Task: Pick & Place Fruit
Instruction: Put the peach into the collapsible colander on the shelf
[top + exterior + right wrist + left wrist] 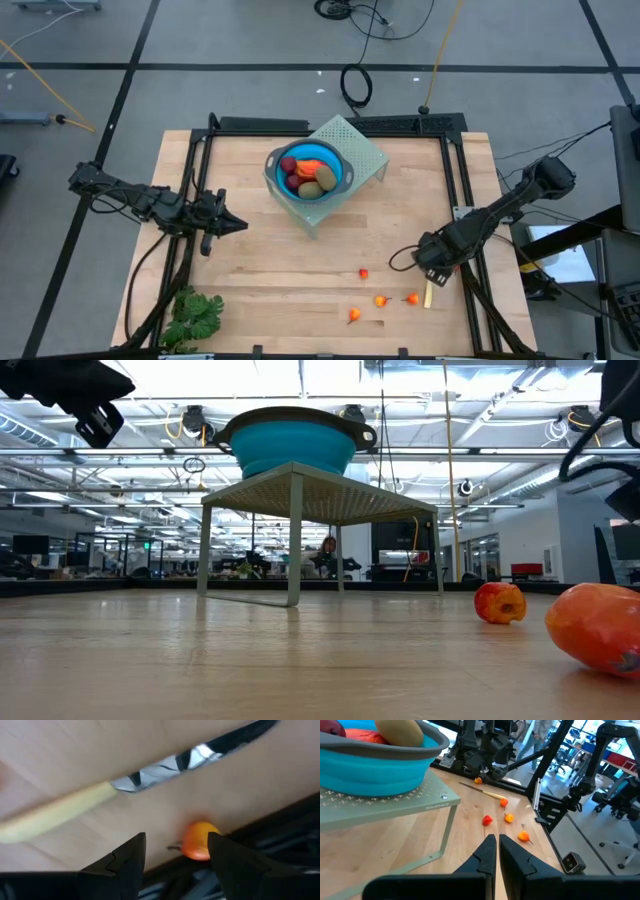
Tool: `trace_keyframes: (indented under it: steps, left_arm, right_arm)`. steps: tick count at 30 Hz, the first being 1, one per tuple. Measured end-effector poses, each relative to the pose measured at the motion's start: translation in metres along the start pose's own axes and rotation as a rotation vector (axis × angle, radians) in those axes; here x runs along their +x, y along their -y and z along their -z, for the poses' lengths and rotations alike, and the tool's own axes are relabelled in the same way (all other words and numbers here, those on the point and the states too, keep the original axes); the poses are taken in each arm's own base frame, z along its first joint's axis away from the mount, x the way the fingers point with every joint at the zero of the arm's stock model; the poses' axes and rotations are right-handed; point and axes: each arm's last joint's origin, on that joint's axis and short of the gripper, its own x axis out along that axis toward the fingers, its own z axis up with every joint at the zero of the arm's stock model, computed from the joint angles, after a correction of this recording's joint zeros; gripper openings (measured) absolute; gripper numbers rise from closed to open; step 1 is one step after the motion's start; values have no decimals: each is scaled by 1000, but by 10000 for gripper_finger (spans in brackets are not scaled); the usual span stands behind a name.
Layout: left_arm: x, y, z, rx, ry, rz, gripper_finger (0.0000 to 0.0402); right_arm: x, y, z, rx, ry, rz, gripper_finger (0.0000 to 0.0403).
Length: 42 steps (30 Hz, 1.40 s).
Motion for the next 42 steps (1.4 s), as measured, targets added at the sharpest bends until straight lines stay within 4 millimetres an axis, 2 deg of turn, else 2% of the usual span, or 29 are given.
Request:
trace_keyframes:
  steps: [8,30,42]
  left_arm:
    - [0,-1,0,-12,14,-30,19]
    - [0,-2,-1,-26,25,-54,19]
    - [0,-1,-2,-30,35,-50,19]
  right_arm:
    - [-7,1,2,-68,-6,31,208]
    - [-6,0,11,-163,-125,8,208]
    - [10,-10,6,-129,-165,94,208]
